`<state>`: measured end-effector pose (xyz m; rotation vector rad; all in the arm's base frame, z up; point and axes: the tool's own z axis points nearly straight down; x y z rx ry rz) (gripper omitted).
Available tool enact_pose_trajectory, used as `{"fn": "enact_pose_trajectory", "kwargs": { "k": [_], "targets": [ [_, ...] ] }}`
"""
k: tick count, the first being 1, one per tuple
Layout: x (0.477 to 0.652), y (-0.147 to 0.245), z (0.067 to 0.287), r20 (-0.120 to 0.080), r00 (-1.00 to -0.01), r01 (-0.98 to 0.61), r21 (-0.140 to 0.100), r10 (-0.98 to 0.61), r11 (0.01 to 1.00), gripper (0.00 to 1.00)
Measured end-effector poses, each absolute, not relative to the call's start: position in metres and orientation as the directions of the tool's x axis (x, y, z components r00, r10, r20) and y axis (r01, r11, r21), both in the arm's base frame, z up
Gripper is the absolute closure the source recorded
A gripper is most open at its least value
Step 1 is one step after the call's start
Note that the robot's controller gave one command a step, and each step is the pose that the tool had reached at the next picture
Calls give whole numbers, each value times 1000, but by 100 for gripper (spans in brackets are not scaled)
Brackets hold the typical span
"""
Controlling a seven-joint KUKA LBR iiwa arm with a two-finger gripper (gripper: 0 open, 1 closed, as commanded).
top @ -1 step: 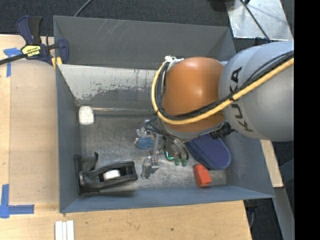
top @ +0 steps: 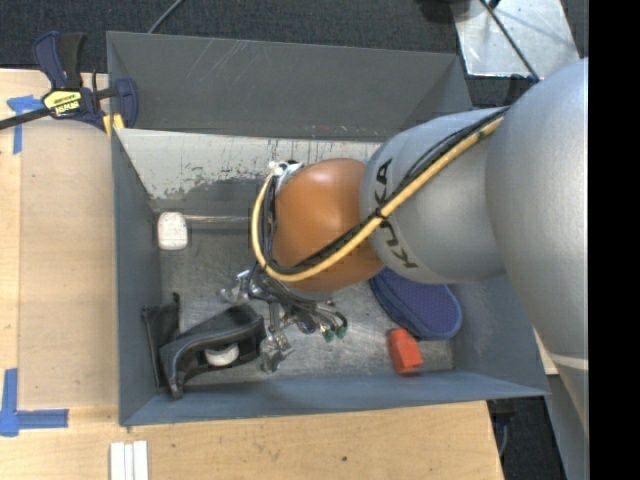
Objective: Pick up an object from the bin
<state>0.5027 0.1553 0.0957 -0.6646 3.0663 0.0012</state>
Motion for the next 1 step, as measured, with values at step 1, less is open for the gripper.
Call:
{"fn": "enact_pose_trajectory", "kwargs": {
  "k": [1],
  "targets": [
    [513, 227, 100, 4, -573, -820, 1, -820, 573, 0]
  ]
}}
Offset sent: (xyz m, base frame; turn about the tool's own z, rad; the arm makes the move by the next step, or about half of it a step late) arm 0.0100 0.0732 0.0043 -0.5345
